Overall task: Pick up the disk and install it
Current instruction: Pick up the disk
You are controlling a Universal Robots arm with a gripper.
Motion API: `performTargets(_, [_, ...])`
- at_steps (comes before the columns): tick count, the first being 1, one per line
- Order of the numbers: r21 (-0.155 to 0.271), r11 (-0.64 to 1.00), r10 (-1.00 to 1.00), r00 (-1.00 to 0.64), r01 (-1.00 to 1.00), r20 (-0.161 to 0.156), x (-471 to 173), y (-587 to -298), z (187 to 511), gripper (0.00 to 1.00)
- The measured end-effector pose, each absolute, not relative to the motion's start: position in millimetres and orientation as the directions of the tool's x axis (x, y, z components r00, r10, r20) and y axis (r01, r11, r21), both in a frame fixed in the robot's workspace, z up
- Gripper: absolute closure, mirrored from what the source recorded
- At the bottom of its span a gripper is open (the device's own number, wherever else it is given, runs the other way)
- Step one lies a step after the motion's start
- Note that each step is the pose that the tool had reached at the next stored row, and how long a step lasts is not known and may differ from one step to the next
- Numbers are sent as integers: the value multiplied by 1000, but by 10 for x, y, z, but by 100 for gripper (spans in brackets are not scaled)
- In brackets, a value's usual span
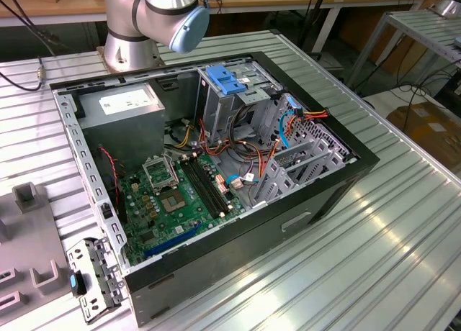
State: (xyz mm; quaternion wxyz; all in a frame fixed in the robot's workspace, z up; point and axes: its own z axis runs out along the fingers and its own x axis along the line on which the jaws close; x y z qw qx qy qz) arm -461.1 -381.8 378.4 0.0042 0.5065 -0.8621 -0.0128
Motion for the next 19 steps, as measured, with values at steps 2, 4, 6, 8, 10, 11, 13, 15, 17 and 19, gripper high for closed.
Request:
performTargets(2, [26,456,-890,-456,-890,-6,-4610,-3818,3775,76])
performTargets(4, [26,408,-913,-408,-913,-6,-4608,-3818,3761,69])
performTargets(6, [26,383,-923,-384,-923,-6,-4608,-3818,3754,62])
performTargets(8, [26,352,-936,-352,-936,-6,-4607,-3818,3747,62])
performTargets(10, [26,332,-943,-332,-943,-6,-4607,-3818,3735,61])
performTargets(11, [24,323,-946,-323,-946,-7,-4607,-3819,3728,61])
performTargets(13, [22,300,-954,-301,-954,-8,-4607,-3818,3716,55])
performTargets(15, [21,262,-965,-262,-965,-8,-4607,-3818,3703,55])
performTargets(17, [20,204,-979,-204,-979,-8,-4607,-3817,3678,55])
performTargets(19, [17,194,-981,-194,-981,-9,-4607,-3812,3658,55])
